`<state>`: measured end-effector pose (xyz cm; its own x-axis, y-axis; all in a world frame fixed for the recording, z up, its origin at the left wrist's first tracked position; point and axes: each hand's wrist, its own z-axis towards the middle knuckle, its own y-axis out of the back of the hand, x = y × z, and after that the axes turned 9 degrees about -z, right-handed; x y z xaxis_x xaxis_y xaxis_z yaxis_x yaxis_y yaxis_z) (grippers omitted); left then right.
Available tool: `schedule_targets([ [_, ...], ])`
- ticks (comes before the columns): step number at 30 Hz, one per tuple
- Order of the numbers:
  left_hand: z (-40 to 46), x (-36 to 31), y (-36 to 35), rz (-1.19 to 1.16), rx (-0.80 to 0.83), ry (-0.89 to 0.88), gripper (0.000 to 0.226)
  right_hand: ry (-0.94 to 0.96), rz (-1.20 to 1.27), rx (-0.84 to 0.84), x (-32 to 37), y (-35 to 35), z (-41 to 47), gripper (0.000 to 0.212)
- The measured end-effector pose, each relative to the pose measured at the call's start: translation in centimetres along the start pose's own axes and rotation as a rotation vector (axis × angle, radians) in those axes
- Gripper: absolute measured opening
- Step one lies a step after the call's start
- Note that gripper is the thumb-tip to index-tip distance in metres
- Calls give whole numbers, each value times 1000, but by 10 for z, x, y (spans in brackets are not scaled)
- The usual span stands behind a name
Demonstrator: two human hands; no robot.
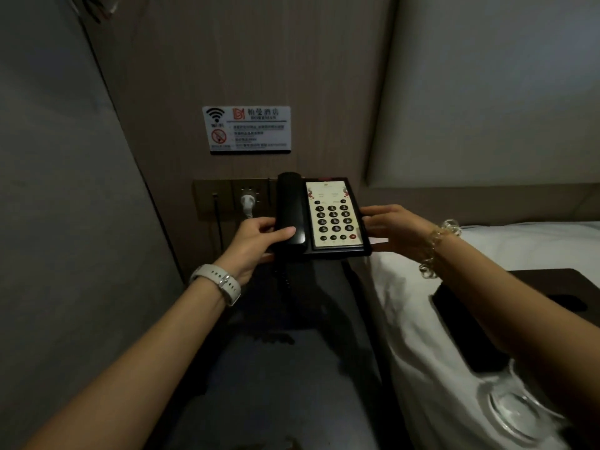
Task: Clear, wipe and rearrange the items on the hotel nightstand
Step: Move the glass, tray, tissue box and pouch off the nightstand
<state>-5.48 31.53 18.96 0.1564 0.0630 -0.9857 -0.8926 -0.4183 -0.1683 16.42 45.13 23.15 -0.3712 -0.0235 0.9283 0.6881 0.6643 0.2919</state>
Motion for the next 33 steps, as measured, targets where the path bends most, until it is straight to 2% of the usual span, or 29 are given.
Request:
schedule_targets([
  [2, 9, 4, -22, 19, 28, 22, 28, -20, -2, -26, -5, 24, -2, 24],
  [4, 16, 7, -42, 29, 55, 58, 48, -40, -10, -48, -12, 44, -3, 23],
  [5, 20, 8, -52, 30, 72, 70, 49, -49, -15, -63, -16, 54, -4, 22],
  [9, 35, 17, -91, 29, 128, 93, 27, -110, -4, -146, -32, 86, -3, 27],
  [13, 51, 34, -127, 30, 153, 121, 35, -167, -43, -204, -49, 115, -2, 33],
  [18, 67, 56, -163, 6, 177, 144, 32, -235, -108, -269, -65, 146, 0, 37],
  [28, 69, 98, -196, 53, 222, 189, 38, -368, -225, -240, -95, 167, 2, 29],
  [33, 64, 101, -192, 116, 281, 170, 44, -403, -456, -252, -96, 158, 9, 28],
])
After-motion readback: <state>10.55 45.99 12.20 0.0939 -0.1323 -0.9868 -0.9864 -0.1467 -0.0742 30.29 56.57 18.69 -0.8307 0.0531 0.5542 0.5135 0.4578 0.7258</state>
